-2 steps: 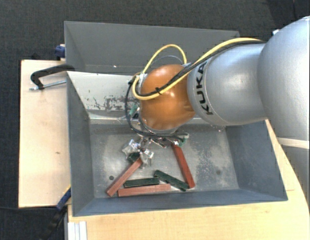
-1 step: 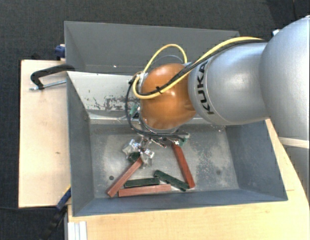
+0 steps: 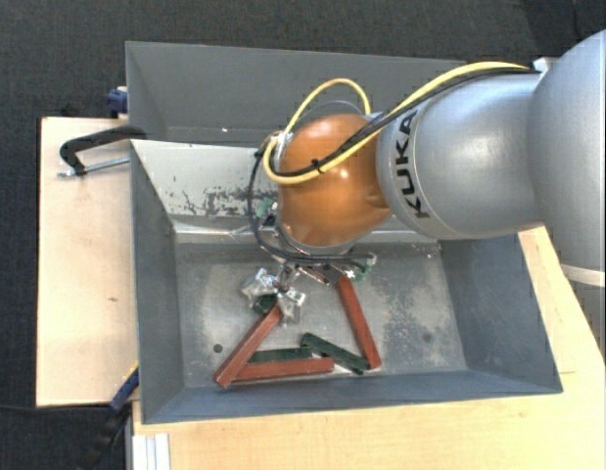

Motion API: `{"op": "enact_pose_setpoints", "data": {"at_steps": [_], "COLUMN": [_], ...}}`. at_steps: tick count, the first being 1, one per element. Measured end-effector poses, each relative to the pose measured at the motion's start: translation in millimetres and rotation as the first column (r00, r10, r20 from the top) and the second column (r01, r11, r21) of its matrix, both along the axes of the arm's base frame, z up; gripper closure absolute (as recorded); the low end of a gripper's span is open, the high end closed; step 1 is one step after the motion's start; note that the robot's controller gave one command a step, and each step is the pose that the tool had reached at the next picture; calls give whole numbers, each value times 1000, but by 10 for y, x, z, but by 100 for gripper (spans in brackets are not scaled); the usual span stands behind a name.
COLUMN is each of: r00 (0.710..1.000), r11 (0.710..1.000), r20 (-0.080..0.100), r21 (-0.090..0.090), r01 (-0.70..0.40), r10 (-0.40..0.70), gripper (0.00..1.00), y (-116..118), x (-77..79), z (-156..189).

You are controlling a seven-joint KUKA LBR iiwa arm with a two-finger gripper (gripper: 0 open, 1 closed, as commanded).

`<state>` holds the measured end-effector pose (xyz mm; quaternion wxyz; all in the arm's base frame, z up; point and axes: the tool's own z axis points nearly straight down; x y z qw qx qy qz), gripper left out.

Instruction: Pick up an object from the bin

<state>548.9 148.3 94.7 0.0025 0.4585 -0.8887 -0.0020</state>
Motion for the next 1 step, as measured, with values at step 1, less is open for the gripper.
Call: {"op": "enact_pose_setpoints", "data": {"at_steps": [1], "r00": [1000], "r11": [1000], "r20": [5], "r21": [1], "r01": [0], "r10": [0], "gripper": [100], "y": [5], "x": [14], "z": [255]}}
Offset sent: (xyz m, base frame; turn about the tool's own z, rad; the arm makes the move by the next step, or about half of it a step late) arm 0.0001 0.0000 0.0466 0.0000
